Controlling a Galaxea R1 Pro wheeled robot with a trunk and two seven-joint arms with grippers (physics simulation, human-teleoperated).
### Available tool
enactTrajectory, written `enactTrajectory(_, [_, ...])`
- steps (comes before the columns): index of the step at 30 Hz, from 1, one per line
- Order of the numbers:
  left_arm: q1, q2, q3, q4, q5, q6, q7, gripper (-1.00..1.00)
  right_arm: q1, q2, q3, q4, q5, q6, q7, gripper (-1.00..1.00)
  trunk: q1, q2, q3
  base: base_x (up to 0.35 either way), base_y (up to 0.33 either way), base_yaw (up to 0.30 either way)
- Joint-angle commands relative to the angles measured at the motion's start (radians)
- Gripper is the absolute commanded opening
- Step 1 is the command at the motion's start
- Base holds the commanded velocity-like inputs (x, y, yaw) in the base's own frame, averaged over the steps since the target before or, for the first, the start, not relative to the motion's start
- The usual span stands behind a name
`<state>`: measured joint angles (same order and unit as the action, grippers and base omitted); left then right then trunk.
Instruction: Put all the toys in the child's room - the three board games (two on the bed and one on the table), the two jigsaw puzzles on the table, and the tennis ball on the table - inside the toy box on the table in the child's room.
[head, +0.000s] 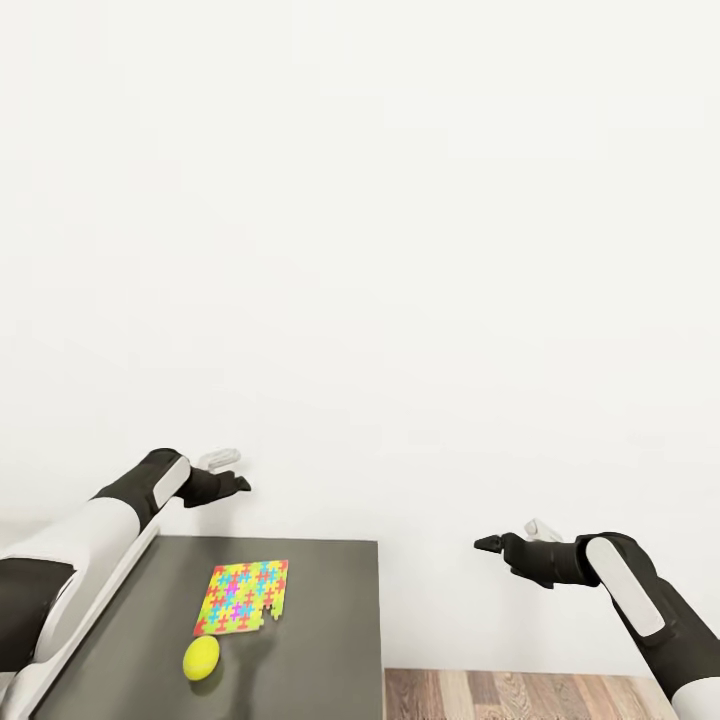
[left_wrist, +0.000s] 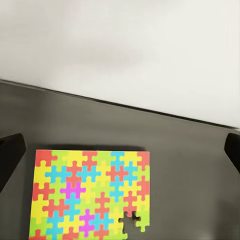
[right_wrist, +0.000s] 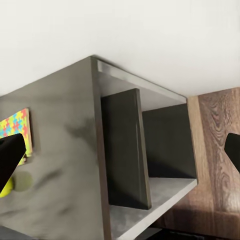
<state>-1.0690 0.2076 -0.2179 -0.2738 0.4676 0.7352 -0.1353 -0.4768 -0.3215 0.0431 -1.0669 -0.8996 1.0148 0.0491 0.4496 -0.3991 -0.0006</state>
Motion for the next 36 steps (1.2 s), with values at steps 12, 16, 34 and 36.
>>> enactTrajectory(12, [0.000, 0.001, -0.003, 0.001, -0.006, 0.001, -0.006, 1.00, -0.001, -0.001, 0.002, 0.001, 0.005, 0.003, 0.005, 1.00, 0.000, -0.001, -0.020, 0.000, 0.000, 0.000])
enactTrajectory(16, [0.000, 0.001, -0.003, 0.001, -0.007, 0.000, -0.006, 1.00, -0.001, -0.001, 0.003, 0.001, 0.005, 0.004, 0.005, 1.00, 0.000, -0.001, -0.026, 0.000, 0.000, 0.000])
enactTrajectory(34, [0.005, 0.001, -0.003, 0.002, -0.066, -0.025, -0.006, 1.00, 0.000, -0.001, 0.003, 0.001, 0.005, 0.004, 0.005, 1.00, 0.000, -0.001, -0.056, 0.000, 0.000, 0.000])
enactTrajectory(36, [0.016, 0.002, -0.002, 0.002, -0.069, -0.028, -0.006, 1.00, 0.000, -0.001, 0.003, 0.001, 0.005, 0.004, 0.005, 1.00, 0.000, -0.001, -0.059, 0.000, 0.000, 0.000])
